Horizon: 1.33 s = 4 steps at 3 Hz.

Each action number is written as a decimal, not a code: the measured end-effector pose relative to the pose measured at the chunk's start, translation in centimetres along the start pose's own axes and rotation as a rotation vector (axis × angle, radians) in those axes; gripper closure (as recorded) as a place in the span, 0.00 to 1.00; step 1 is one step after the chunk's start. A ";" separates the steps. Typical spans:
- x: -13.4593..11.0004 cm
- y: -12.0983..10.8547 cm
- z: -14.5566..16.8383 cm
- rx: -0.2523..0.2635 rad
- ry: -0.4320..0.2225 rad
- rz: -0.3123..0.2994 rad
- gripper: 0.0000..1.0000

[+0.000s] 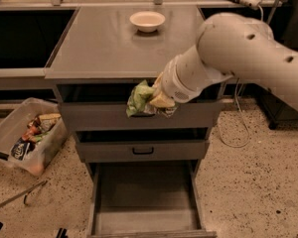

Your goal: Place green jalapeno chip bag into bottom drawer

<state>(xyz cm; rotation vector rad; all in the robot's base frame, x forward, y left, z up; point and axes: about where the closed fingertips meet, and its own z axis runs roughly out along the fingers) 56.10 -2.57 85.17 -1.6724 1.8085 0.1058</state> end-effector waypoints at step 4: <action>6.5 13.7 7.1 -0.017 -0.158 0.333 1.00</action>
Offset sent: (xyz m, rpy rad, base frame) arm -0.1311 0.0034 -0.2219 0.4540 0.2272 -0.3028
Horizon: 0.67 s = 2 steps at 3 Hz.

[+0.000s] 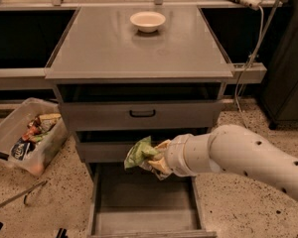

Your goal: Place green jalapeno chip bag into bottom drawer

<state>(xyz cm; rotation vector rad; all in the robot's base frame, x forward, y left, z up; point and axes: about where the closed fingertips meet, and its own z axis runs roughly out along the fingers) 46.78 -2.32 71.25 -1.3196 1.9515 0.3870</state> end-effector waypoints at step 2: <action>4.4 3.2 6.4 -0.065 -0.111 -0.040 1.00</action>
Offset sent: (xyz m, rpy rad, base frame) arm -0.0117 0.0510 -0.1777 0.1780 -0.0066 0.1937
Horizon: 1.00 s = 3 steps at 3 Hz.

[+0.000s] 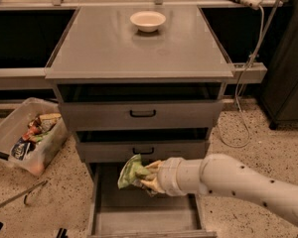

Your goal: Place green jalapeno chip bag into bottom drawer

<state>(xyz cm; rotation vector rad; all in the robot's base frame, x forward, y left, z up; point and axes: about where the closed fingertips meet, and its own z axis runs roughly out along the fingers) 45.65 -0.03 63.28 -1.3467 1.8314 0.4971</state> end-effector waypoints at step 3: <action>11.1 1.2 12.2 -0.019 0.033 0.064 1.00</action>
Offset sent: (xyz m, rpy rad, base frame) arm 0.0183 0.0217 -0.2585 -0.0385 0.1766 -0.1156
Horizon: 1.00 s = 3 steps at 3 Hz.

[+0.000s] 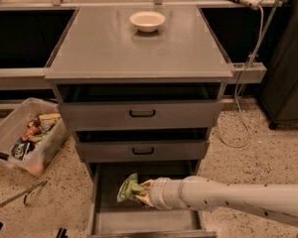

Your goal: Place green jalapeno chip bag into bottom drawer

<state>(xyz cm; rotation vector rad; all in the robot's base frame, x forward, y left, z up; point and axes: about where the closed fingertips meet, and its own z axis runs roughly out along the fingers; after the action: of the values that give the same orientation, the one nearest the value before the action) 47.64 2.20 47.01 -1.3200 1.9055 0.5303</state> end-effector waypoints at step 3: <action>13.3 -6.4 13.2 0.191 0.085 0.063 1.00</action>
Offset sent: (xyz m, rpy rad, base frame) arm 0.0868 -0.0277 -0.2188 -0.1031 -0.0695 -0.2342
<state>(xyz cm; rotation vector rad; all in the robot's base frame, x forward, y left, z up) 55.47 0.79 28.91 -1.1788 2.0184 0.3189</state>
